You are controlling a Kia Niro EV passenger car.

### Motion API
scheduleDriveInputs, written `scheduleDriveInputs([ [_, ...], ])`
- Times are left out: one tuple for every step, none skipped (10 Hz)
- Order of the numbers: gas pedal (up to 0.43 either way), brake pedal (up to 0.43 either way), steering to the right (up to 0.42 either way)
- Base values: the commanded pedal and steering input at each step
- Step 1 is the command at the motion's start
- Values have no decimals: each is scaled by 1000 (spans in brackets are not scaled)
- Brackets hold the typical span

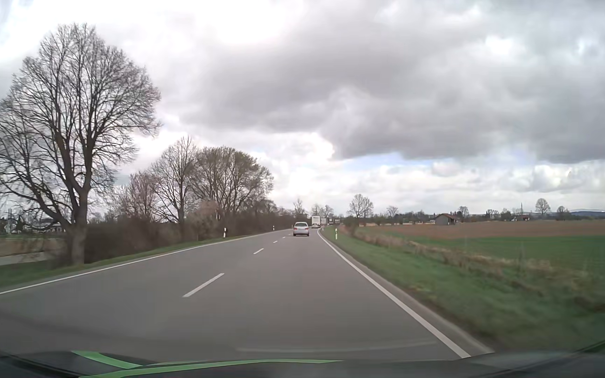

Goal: Follow the waypoints while adhering to traffic rules and regulations

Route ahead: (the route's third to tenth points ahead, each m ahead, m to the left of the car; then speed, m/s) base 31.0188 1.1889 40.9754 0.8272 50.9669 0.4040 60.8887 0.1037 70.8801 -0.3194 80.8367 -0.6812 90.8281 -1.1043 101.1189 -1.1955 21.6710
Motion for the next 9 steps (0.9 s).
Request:
scheduleDriveInputs([
  [157, 0, 3],
  [169, 0, 3],
  [169, 0, 3],
  [169, 0, 3],
  [169, 0, 3],
  [169, 0, 3],
  [169, 0, 3],
  [177, 0, 2],
  [177, 0, 2],
])
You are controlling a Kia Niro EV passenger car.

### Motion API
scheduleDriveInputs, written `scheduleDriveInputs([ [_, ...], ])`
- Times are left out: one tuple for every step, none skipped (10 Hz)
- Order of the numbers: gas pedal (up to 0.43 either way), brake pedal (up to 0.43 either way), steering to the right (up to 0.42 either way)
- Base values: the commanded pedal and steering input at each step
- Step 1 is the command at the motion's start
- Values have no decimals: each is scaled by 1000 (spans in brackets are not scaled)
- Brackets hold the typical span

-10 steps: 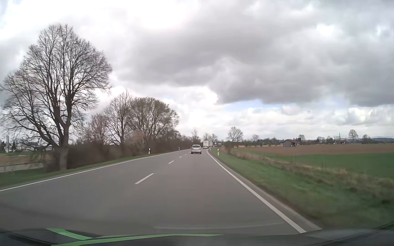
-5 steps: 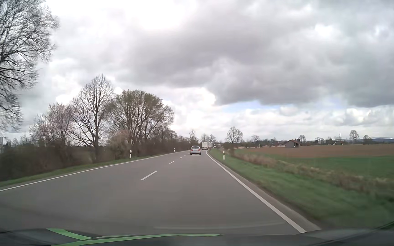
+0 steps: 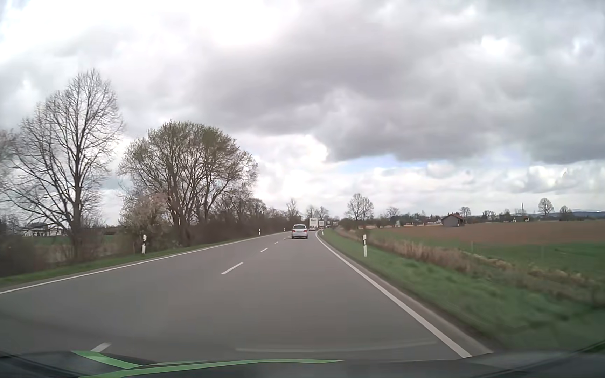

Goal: Follow the waypoints while adhering to traffic rules and regulations

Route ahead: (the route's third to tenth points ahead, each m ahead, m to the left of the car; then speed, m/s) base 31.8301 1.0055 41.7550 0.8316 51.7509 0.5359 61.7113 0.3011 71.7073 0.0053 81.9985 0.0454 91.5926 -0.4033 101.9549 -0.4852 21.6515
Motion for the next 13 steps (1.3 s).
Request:
scheduleDriveInputs([
  [177, 0, 2],
  [177, 0, 2],
  [177, 0, 2],
  [177, 0, 2],
  [177, 0, 1],
  [177, 0, 1],
  [189, 0, 1],
  [189, 0, 1],
  [189, 0, 0],
  [189, 0, 1],
  [189, 0, 1],
  [189, 0, 1],
  [189, 0, 0],
])
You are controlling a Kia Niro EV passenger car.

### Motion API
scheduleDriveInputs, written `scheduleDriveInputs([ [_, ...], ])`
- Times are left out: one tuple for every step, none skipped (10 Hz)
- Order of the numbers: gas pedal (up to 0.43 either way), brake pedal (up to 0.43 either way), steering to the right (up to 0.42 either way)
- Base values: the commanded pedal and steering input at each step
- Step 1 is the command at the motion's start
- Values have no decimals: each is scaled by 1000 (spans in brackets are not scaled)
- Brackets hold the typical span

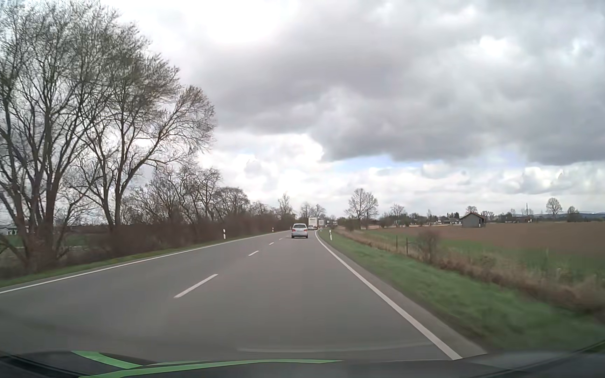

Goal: Follow the waypoints while adhering to traffic rules and regulations

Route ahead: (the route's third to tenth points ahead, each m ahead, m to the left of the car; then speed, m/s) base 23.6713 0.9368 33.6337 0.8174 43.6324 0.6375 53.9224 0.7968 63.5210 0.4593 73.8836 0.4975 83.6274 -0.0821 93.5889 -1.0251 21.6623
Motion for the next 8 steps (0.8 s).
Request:
scheduleDriveInputs([
  [189, 0, 0],
  [189, 0, 0],
  [189, 0, 0],
  [189, 0, 0],
  [189, 0, 1],
  [189, 0, 1],
  [189, 0, 0],
  [189, 0, 1],
])
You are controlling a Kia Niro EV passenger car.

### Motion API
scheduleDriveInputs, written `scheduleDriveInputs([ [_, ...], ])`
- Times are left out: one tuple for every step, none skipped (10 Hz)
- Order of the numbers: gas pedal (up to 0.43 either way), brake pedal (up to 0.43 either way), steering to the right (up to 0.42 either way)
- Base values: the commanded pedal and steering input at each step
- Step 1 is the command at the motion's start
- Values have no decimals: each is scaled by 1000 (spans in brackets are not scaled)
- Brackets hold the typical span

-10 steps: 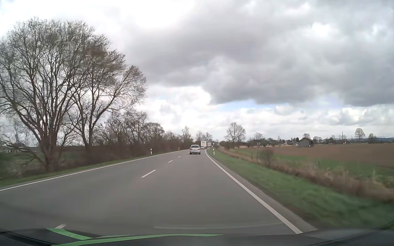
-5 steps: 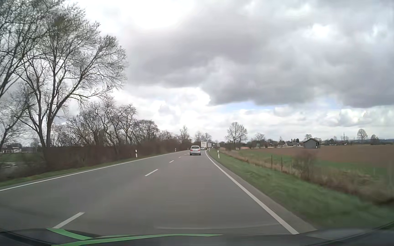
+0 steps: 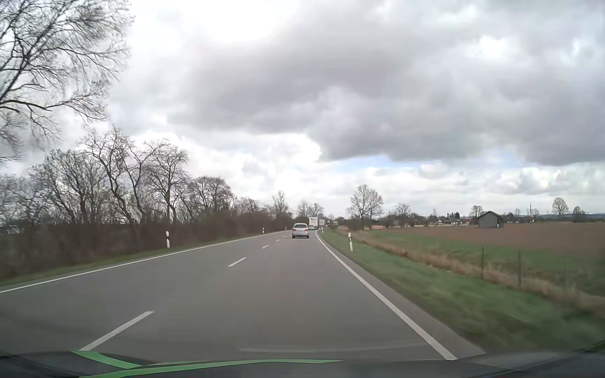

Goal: Follow the waypoints while adhering to traffic rules and regulations

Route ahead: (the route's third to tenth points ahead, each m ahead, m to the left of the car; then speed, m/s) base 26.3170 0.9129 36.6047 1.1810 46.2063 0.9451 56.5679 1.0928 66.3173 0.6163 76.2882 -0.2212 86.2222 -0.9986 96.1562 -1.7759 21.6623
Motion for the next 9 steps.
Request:
scheduleDriveInputs([
  [189, 0, 0],
  [189, 0, 0],
  [189, 0, 0],
  [189, 0, 1],
  [189, 0, 1],
  [189, 0, 1],
  [189, 0, 1],
  [189, 0, 1],
  [189, 0, 0],
])
